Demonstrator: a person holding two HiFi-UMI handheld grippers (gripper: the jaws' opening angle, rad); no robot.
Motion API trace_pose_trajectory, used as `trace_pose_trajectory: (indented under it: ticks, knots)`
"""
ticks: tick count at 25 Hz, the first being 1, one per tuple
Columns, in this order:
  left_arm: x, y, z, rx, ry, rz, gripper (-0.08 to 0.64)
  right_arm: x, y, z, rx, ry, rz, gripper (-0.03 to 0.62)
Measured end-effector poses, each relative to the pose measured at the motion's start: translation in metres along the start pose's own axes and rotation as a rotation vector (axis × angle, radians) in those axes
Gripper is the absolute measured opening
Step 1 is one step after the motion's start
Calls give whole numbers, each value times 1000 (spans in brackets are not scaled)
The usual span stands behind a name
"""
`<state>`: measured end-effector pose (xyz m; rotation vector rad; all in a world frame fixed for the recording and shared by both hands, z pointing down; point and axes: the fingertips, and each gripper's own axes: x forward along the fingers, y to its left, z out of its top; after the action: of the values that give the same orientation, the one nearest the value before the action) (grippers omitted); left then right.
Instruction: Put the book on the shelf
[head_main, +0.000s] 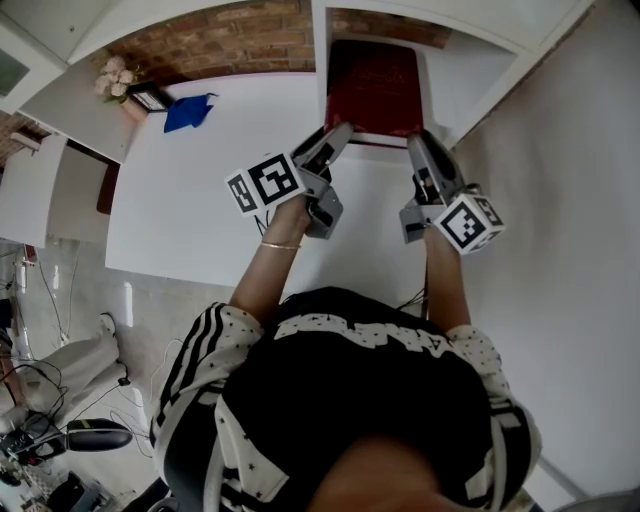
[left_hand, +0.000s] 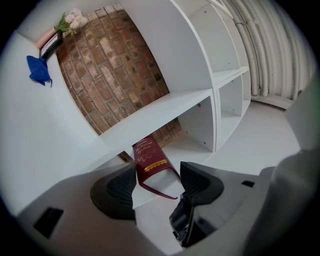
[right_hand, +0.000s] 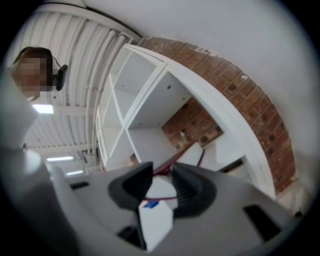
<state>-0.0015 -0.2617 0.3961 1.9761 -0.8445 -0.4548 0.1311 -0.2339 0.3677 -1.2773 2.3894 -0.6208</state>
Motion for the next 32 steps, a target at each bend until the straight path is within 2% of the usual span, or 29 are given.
trace_pose_trajectory:
  ticks: [16, 21, 25, 32]
  knots:
    - [-1, -2, 1, 39, 4, -5, 295, 10, -15, 3, -1, -5, -29, 133]
    - [-2, -3, 0, 45, 5, -9, 295, 15, -14, 5, -7, -11, -4, 133]
    - [-3, -5, 1, 61, 5, -11, 287, 15, -22, 4, -1, -17, -27, 133]
    - [-3, -8, 4, 84, 1, -11, 285, 21, -27, 5, 13, -17, -20, 133]
